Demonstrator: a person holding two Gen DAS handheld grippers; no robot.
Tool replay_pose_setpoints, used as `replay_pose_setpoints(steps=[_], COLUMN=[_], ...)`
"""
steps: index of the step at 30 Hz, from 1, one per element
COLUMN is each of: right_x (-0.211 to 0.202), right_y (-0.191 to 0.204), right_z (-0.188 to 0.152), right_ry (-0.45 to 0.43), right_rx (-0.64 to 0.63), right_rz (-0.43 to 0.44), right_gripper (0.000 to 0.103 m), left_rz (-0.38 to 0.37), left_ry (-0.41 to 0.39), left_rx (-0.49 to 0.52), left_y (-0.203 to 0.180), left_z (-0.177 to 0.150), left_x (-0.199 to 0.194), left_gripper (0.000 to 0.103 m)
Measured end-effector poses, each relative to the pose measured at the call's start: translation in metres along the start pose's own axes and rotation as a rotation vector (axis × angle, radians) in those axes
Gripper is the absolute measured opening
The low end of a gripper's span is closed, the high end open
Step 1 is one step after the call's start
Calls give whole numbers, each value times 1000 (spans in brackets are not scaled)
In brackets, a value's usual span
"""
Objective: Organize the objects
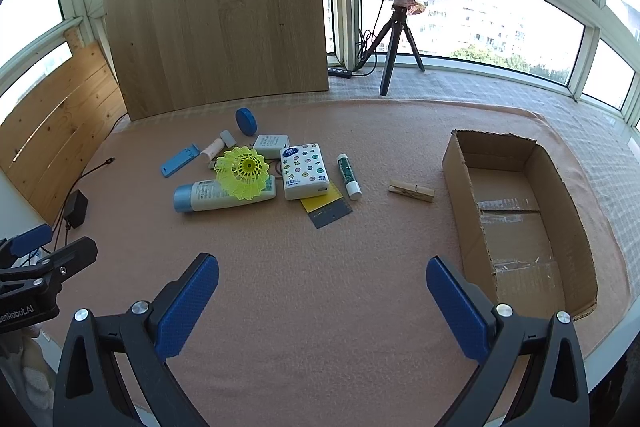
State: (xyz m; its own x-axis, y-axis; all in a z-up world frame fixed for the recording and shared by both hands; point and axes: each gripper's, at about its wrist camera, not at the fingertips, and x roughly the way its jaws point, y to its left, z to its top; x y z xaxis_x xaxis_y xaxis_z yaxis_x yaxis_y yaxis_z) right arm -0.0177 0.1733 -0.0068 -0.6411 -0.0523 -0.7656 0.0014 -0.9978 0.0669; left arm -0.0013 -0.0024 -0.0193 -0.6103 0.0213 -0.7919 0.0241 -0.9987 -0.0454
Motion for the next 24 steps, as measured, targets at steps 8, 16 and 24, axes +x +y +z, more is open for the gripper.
replay_pose_setpoints(steps=[8, 16, 24], right_x=[1, 2, 5], right_y=[0, -1, -2], right_z=[0, 1, 1], right_ry=[1, 6, 18], right_rx=[1, 5, 9], right_rz=[1, -1, 0], right_gripper=[103, 103, 103], left_rz=[2, 2, 2], left_ry=[-1, 0, 3], left_rx=[-1, 0, 3], left_y=[-1, -3, -5], left_z=[0, 0, 1], left_x=[0, 1, 2], left_gripper=[103, 103, 103])
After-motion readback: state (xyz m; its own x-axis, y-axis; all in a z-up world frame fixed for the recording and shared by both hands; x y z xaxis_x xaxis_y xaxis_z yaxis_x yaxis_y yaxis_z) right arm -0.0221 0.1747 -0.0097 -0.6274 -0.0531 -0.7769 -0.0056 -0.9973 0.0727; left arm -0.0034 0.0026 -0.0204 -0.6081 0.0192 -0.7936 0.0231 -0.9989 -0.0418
